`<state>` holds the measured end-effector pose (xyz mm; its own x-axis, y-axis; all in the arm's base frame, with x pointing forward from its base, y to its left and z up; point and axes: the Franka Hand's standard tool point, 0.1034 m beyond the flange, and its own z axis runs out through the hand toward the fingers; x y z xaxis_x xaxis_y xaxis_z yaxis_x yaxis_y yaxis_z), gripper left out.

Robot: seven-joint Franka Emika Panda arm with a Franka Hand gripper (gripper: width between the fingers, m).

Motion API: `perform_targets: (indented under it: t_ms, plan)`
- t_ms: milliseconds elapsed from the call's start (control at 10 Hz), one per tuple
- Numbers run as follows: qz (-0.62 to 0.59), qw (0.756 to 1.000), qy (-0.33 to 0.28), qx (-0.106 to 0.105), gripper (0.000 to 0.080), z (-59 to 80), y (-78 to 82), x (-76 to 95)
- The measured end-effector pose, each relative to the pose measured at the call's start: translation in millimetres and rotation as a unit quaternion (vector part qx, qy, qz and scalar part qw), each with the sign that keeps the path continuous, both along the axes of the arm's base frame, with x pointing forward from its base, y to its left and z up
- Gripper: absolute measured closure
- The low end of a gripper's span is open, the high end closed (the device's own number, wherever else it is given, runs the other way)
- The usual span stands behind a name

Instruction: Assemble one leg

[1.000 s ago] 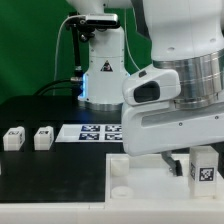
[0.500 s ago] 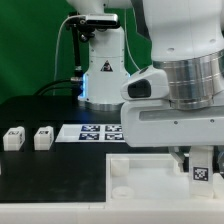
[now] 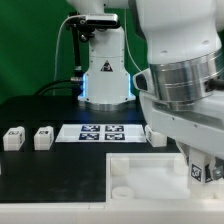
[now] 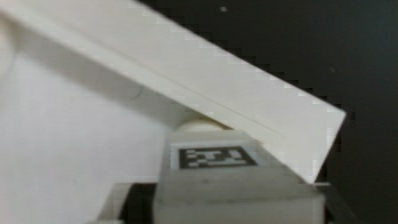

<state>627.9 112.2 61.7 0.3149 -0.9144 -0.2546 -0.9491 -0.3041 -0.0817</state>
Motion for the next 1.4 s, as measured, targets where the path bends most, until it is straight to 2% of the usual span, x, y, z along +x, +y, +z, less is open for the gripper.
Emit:
perform_targets:
  t_ms: [100, 300, 600, 700, 800, 900, 1000, 1200, 1400]
  plan:
    - [-0.036, 0.999, 0.006, 0.009, 0.0507, -0.8, 0.0, -0.2]
    - [-0.189, 0.981, 0.042, 0.025, 0.0506, -0.9, 5.1, 1.2]
    - [-0.202, 0.978, 0.046, 0.025, 0.0498, -1.4, 4.2, 0.7]
    - [-0.168, 0.985, 0.04, 0.023, 0.0498, -2.1, 4.7, -1.0]
    - [-0.134, 0.99, 0.039, 0.024, 0.0307, -3.2, 6.1, -4.3]
    - [-0.074, 0.997, 0.025, 0.016, 0.0307, -3.7, 5.9, -5.7]
    - [-0.012, 1.0, 0.009, 0.003, 0.0175, -3.7, 7.5, -6.5]
    - [0.11, 0.994, -0.025, 0.003, 0.0152, -4.4, 4.7, -6.2]
    - [0.215, 0.975, -0.053, 0.0, 0.0152, -3.9, 4.4, -6.1]
